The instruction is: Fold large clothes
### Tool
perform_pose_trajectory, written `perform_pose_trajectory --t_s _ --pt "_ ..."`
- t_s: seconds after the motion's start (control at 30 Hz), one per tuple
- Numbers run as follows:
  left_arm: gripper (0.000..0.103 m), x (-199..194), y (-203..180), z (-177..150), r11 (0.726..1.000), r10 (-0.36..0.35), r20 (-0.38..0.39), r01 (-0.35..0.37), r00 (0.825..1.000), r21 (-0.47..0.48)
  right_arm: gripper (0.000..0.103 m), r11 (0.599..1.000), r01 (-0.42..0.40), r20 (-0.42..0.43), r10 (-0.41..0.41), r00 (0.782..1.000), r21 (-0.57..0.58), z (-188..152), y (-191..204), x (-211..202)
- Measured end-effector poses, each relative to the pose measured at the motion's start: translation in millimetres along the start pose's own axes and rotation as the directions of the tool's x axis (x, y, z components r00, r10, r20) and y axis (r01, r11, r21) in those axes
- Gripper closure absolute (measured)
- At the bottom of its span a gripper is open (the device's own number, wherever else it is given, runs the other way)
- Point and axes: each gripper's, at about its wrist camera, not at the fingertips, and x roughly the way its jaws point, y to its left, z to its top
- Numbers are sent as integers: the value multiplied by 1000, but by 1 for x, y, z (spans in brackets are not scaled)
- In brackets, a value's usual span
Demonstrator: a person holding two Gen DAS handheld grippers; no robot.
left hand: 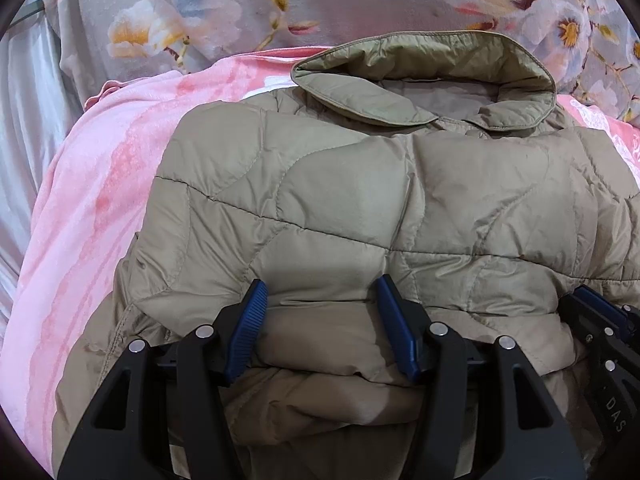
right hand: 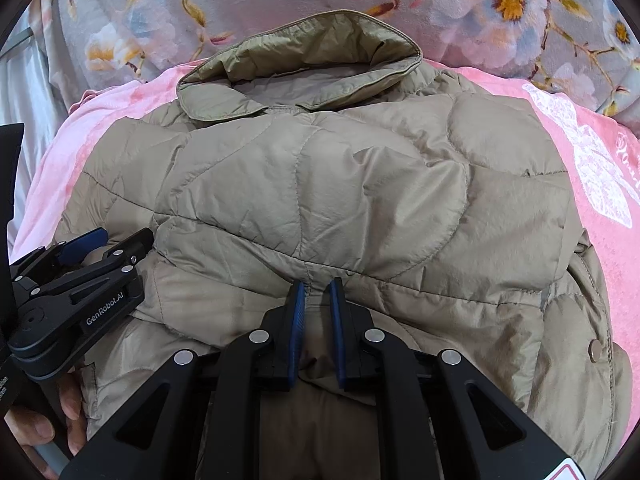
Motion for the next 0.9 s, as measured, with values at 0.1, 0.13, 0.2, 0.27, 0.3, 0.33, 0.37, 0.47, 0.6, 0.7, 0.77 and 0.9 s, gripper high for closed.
perform_pose_trajectory --t_s 0.1,0.13,0.2,0.27,0.3,0.33,0.37,0.47,0.6,0.7,0.77,0.9 --pt "48 0 -1 0 1000 7 1 -7 1000 4 94 1000 -7 1 7 1000 8 0 -1 0" --pt "48 0 -2 0 1000 10 1 -10 1000 6 94 1000 -7 1 7 1000 9 0 -1 0" --pt "48 0 -2 0 1000 14 1 -14 1000 10 94 1000 -5 1 5 1000 7 0 -1 0" --pt "48 1 -2 0 1000 15 1 -15 1000 12 94 1000 -7 1 7 1000 9 0 -1 0" --pt "48 1 -2 0 1000 13 1 -13 1000 9 94 1000 -8 2 8 1000 9 0 -1 0" --pt "48 0 -2 0 1000 10 2 -10 1000 8 94 1000 -12 2 12 1000 12 0 -2 0" --pt "48 0 0 0 1000 3 3 -3 1000 3 93 1000 -19 4 19 1000 17 0 -3 0" --pt "48 -1 2 0 1000 -13 3 13 1000 -8 92 998 -47 6 47 999 38 0 -7 -1" --pt "42 -10 13 2 995 -98 5 98 995 -26 83 990 -118 -12 119 993 78 -2 -17 -12" --pt "26 -30 29 13 972 -229 -1 229 973 -51 54 976 -178 -11 181 983 126 -1 -33 -40" --pt "15 -42 39 30 960 -265 23 266 964 -83 49 972 -181 40 177 983 151 6 -45 -57" --pt "9 -38 50 84 892 -387 33 383 921 -240 47 957 -170 82 154 985 237 45 -64 -66"
